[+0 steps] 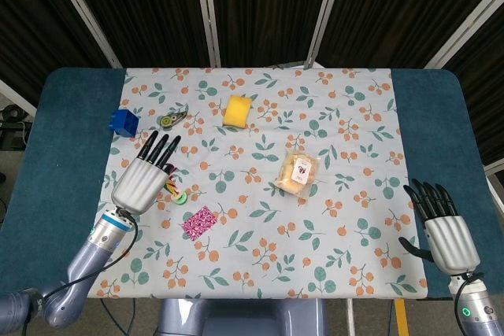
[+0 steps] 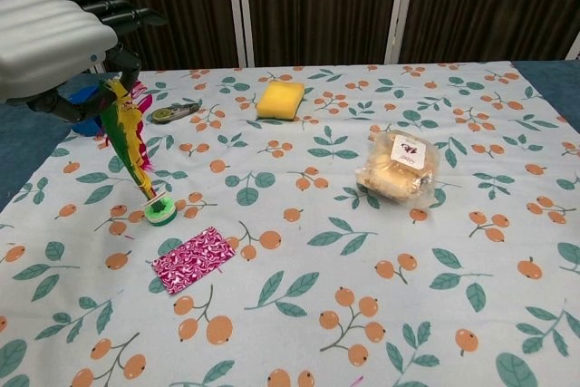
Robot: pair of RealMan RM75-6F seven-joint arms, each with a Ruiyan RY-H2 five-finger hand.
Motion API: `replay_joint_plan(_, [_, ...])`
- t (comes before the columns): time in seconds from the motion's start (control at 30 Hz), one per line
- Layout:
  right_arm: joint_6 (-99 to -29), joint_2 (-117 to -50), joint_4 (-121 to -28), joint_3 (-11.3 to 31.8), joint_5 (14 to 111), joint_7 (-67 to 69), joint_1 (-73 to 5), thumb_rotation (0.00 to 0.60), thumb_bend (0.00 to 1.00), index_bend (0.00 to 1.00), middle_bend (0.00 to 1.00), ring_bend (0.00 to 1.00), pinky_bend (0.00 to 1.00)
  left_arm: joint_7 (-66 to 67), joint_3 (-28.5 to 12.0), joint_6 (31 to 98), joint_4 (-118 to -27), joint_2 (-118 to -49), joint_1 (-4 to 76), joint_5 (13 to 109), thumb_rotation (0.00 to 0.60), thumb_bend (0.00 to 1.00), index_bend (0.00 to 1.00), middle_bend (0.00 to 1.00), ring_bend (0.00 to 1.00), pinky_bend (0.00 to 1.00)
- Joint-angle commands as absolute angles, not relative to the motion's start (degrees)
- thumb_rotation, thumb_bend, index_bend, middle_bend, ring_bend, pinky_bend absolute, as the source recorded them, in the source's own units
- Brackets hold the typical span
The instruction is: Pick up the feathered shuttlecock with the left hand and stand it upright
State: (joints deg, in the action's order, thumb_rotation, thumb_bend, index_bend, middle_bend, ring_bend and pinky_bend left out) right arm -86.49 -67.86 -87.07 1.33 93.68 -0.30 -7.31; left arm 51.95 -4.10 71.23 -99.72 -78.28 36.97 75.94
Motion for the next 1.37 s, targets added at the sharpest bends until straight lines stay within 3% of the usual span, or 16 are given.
replay_joint_plan(0.03, [-86.5,-67.8,-87.1,1.3,93.7,-0.3,-7.3,0.6,0.09,0.0,0.0,0.0,0.0,52.5,-4.1,71.1,-100.0,-78.8,36.8,75.3,0.6,0.45,0.35,0.0,0.0,0.0])
replay_joint_plan(0.13, [-86.5,-67.8,-87.0,1.3,93.7,-0.2,-7.3,0.6,0.09,0.0,0.0,0.0,0.0,53.1,-4.7,71.7,-100.9,-79.1,36.6,74.9,0.6,0.35,0.14,0.0,0.0,0.0])
replay_joint_plan(0.27, [-86.5,-67.9,-87.0,1.3,93.8,-0.3,-7.3,0.6,0.09,0.0,0.0,0.0,0.0,52.2,-5.8,73.0,-103.1,-78.9,36.5,75.7,0.6,0.32,0.04,0.0,0.0,0.0])
replay_joint_plan(0.47, [-86.6,-67.9,-86.9,1.3,93.7,-0.5,-7.3,0.6,0.09,0.0,0.0,0.0,0.0,49.3,-8.0,77.0,-108.7,-76.6,35.2,77.6,0.6,0.32,0.03,0.0,0.0,0.0])
replay_joint_plan(0.63, [-86.6,-67.8,-86.9,1.3,93.7,-0.5,-7.2,0.6,0.09,0.0,0.0,0.0,0.0,47.0,-6.7,80.6,-113.3,-72.5,31.3,77.4,0.6,0.29,0.03,0.0,0.0,0.0])
replay_joint_plan(0.83, [-86.4,-67.8,-86.9,1.3,93.7,-0.8,-7.3,0.6,0.09,0.0,0.0,0.0,0.0,40.2,-2.7,86.7,-113.5,-68.6,24.2,79.1,0.6,0.23,0.01,0.0,0.0,0.0])
replay_joint_plan(1.07, [-85.5,-67.8,-86.9,0.8,94.4,-3.0,-7.7,0.6,0.09,0.0,0.0,0.0,0.0,26.0,3.6,93.4,-109.2,-65.5,14.0,80.6,0.6,0.04,0.0,0.0,0.0,0.0])
replay_joint_plan(1.37, [-85.8,-68.3,-86.8,1.0,94.3,-3.4,-7.6,0.6,0.09,0.0,0.0,0.0,0.0,15.8,8.3,97.7,-98.8,-65.7,5.8,84.0,0.6,0.02,0.0,0.0,0.0,0.0])
